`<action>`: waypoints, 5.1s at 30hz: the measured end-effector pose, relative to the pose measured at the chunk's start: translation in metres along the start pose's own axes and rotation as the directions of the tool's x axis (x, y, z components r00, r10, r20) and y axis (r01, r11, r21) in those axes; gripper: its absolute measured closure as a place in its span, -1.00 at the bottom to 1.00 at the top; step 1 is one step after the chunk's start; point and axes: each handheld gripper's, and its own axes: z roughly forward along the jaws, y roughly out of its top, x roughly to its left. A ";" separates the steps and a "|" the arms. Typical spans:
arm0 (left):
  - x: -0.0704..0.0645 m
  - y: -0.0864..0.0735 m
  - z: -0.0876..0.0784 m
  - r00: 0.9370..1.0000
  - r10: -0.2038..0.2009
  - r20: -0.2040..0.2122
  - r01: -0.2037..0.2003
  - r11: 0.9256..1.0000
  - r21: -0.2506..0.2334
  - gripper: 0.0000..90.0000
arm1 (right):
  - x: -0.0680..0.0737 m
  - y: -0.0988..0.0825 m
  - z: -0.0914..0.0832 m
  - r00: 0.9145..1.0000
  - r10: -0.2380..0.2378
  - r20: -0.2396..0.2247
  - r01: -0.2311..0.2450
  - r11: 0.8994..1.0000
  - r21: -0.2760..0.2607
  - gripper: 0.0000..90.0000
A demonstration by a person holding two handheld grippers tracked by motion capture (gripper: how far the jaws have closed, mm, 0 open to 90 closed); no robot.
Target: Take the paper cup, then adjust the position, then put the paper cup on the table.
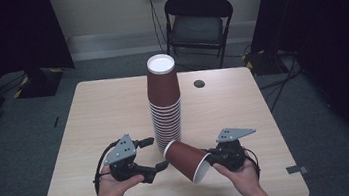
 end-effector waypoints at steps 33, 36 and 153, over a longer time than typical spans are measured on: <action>-0.022 -0.025 0.034 0.966 0.221 0.134 -0.246 0.943 0.224 -0.67 | -0.010 0.002 0.017 0.988 0.058 -0.144 -0.017 0.962 0.272 0.91; -0.025 -0.027 0.036 0.949 0.275 0.152 -0.304 0.928 0.215 -0.66 | -0.010 0.000 0.020 0.986 0.069 -0.153 -0.019 0.951 0.308 0.91; 0.021 -0.043 -0.008 0.997 -0.036 -0.066 0.045 0.990 0.136 -0.77 | -0.025 -0.003 -0.009 0.996 0.082 0.022 -0.082 0.996 0.039 0.01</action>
